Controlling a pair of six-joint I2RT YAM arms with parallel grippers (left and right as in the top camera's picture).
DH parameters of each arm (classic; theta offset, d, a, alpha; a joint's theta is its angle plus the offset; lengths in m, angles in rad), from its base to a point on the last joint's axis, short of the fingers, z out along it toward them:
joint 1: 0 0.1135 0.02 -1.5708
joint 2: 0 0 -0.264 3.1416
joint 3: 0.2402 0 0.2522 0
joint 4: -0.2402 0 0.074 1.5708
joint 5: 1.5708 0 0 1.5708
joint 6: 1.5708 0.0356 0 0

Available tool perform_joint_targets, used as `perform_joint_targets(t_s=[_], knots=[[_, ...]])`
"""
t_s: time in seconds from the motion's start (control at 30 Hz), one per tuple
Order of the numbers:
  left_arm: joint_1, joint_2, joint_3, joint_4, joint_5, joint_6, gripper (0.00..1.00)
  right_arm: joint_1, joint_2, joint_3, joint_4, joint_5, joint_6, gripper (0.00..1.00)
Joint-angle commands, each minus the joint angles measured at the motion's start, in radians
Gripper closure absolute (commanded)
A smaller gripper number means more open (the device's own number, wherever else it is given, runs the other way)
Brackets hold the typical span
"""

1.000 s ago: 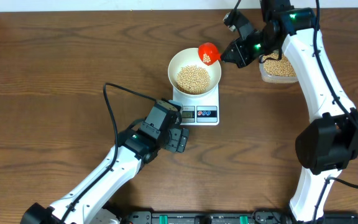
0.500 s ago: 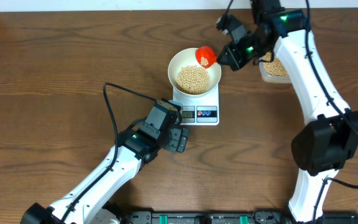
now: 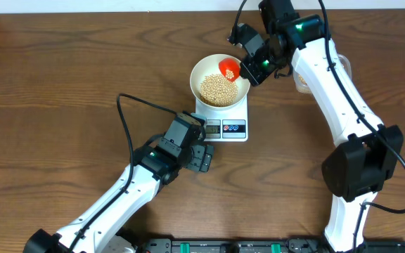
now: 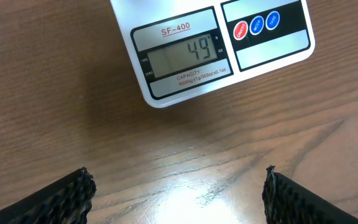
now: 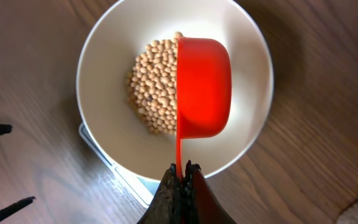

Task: Scoop item into bowl and weigh 50g on scale
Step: 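Hold the red scoop tilted over the bowl, tapping out a few beans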

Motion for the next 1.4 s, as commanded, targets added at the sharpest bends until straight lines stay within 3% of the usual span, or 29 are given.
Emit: perform_joint_targets(t_s=[0.0,0.23,0.87,1.37], knots=[[0.004,-0.012,-0.002,-0.003,-0.005,0.010,0.11,0.002,-0.033,0.026,0.000,0.034,0.005,0.99],[0.004,-0.012,-0.002,-0.003,-0.005,0.010,0.11,0.002,-0.033,0.026,0.000,0.033,0.006,0.99],[0.004,-0.012,-0.002,-0.003,-0.005,0.010,0.11,-0.138,-0.033,0.026,-0.006,-0.417,0.014,0.99],[0.004,-0.012,-0.002,-0.003,-0.005,0.010,0.11,-0.155,-0.033,0.026,-0.024,-0.395,0.013,0.99]])
